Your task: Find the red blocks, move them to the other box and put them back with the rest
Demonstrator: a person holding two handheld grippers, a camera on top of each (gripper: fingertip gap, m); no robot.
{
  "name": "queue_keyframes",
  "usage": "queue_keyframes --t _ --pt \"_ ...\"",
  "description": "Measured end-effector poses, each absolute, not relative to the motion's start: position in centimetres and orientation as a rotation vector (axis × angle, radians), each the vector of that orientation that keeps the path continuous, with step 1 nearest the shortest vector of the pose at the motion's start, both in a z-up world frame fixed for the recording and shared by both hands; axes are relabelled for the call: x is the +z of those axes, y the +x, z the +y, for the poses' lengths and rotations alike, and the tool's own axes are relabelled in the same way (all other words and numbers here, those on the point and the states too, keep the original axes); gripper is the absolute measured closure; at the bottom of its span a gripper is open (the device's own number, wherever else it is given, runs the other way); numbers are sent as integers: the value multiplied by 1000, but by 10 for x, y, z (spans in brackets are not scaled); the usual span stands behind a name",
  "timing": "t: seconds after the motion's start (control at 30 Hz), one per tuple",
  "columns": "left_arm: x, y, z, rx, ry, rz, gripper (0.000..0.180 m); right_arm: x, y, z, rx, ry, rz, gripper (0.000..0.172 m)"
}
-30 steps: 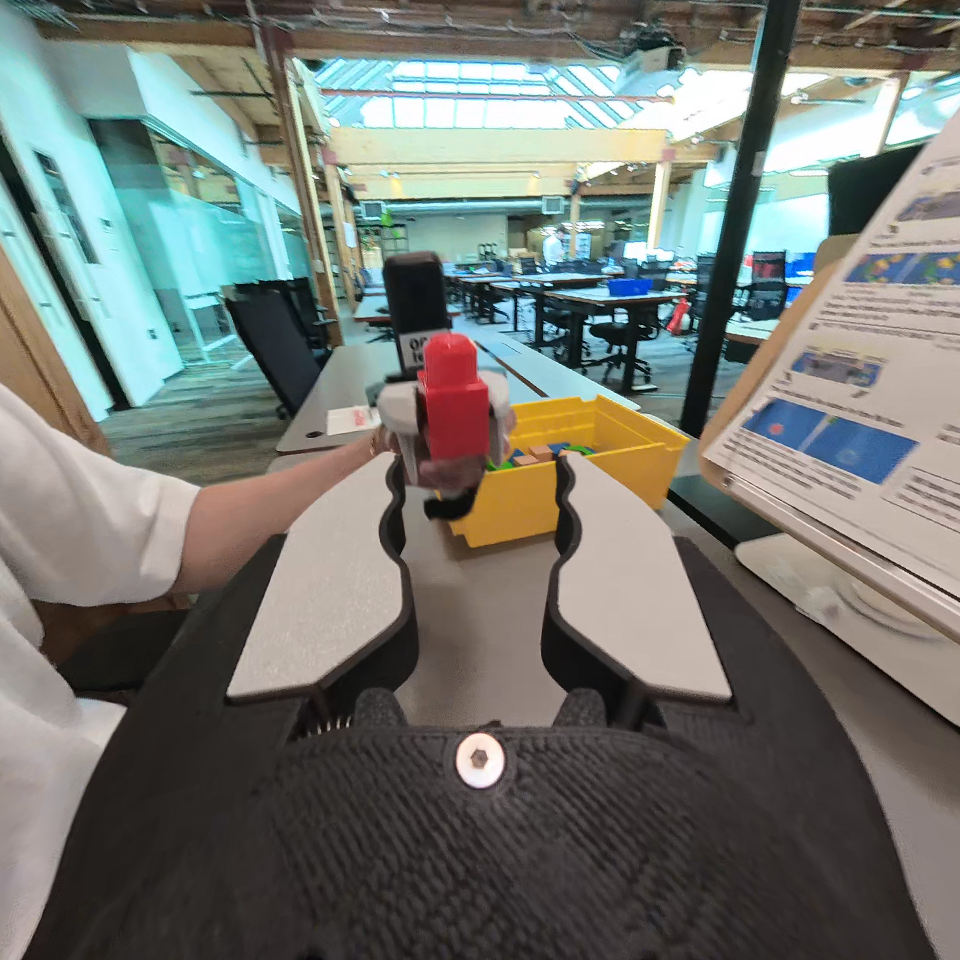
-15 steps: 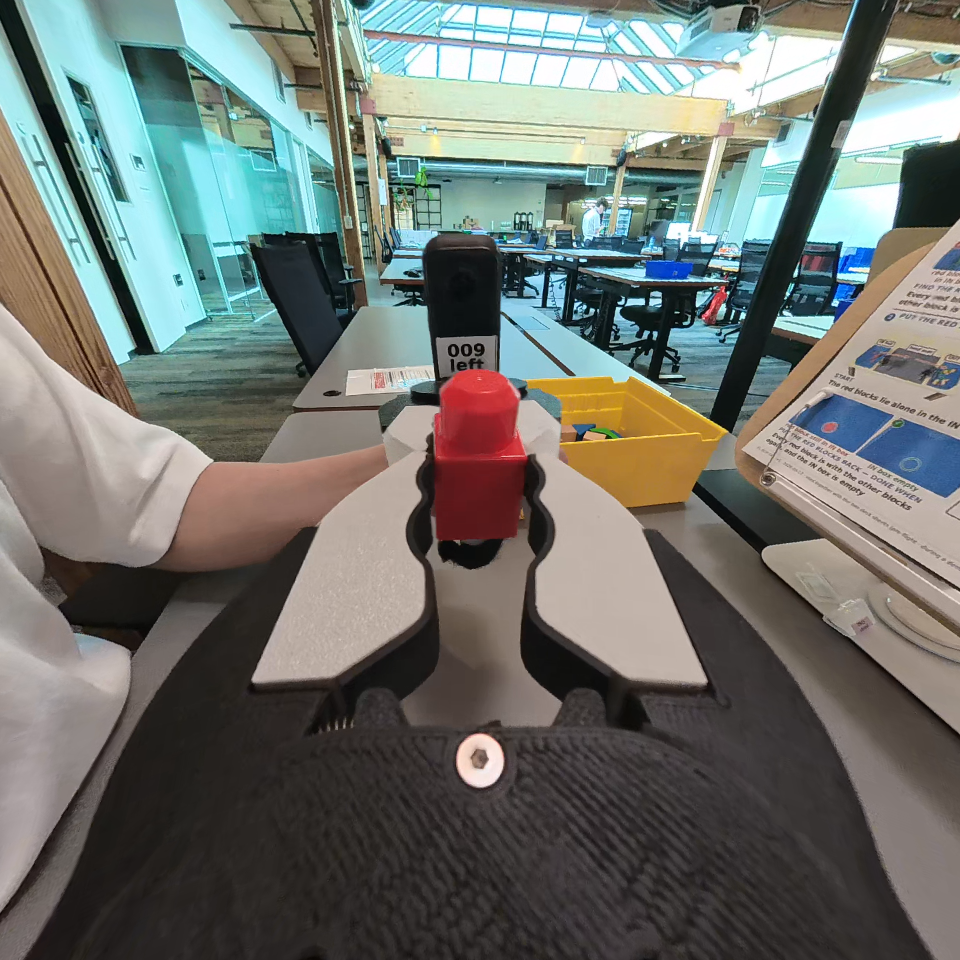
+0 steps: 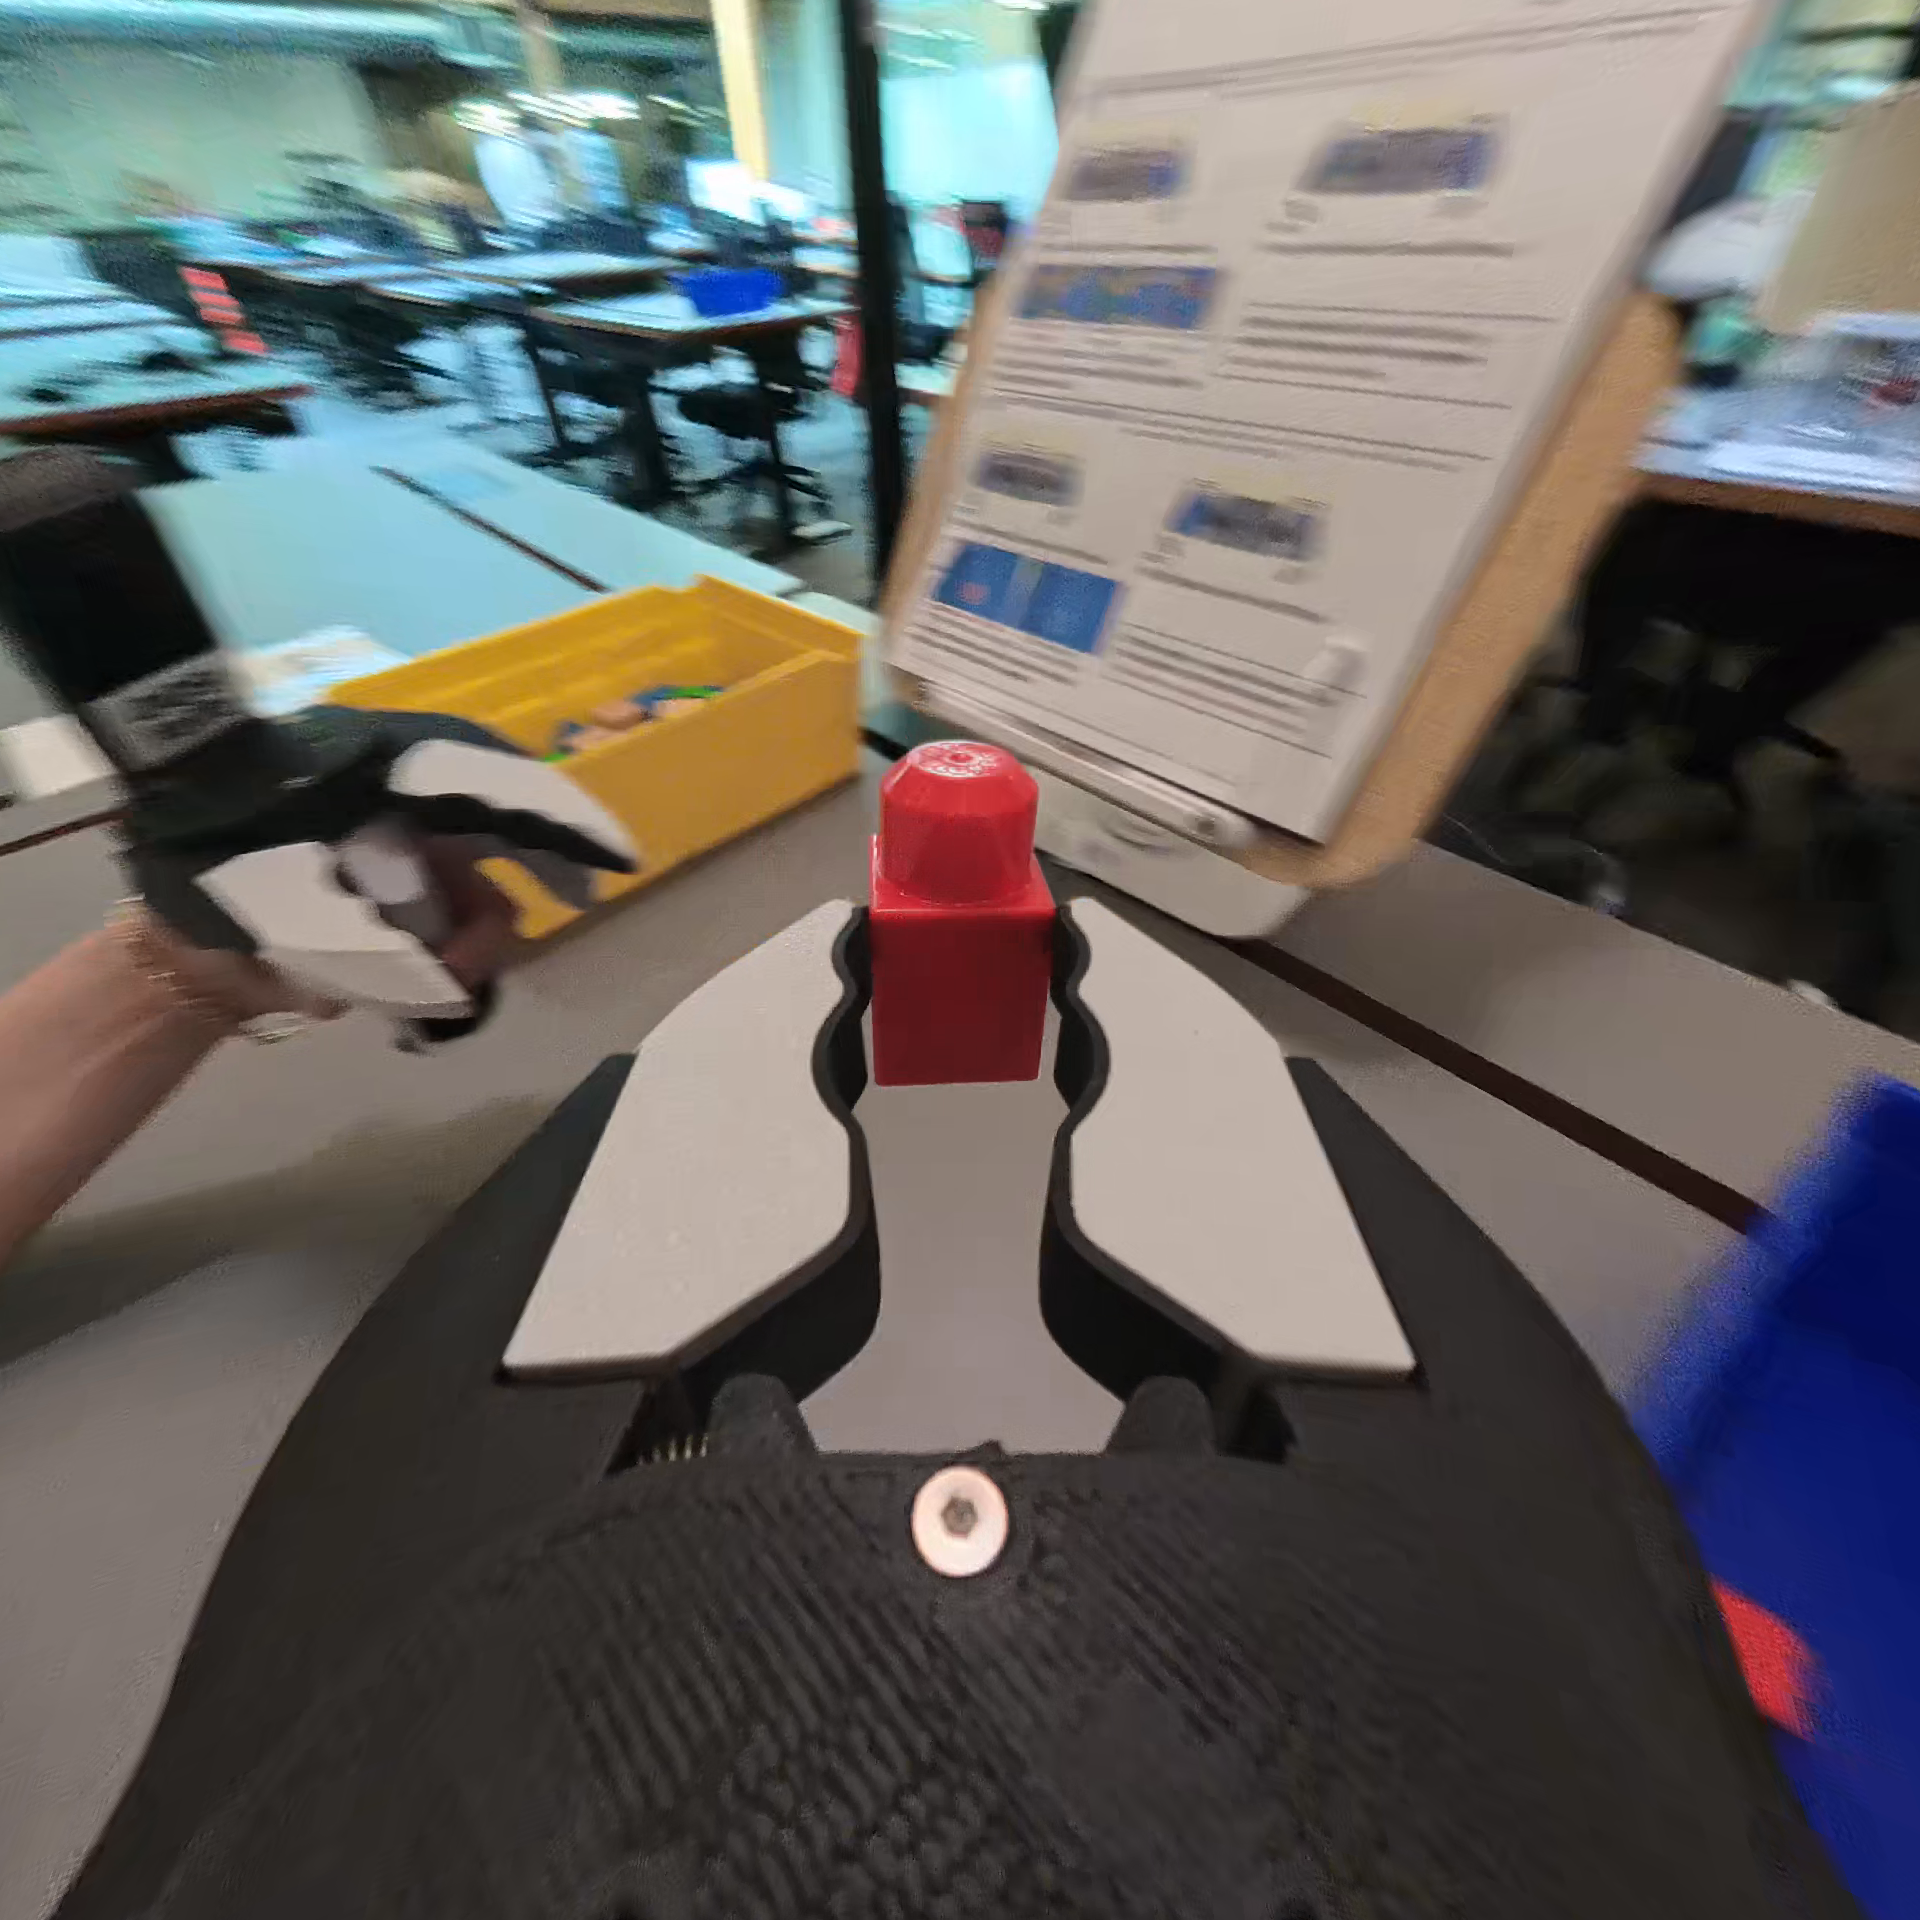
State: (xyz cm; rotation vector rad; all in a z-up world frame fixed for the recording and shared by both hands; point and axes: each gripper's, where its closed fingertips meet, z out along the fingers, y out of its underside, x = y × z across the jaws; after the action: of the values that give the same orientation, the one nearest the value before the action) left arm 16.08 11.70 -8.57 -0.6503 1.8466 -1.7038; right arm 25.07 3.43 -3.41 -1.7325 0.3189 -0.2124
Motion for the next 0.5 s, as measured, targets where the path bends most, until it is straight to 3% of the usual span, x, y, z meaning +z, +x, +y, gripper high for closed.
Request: queue_keyframes --t 0.13,0.27,0.5 --pt "-104 150 121 -1643 -687 1853 128 -47 338 -74 -551 -1857 685 138" --pt "-113 145 116 -1679 -719 1860 132 -99 410 -168 -750 -2094 1032 138" --pt "-137 147 113 -1573 -743 1948 133 -175 449 -214 -807 -2447 1254 138"
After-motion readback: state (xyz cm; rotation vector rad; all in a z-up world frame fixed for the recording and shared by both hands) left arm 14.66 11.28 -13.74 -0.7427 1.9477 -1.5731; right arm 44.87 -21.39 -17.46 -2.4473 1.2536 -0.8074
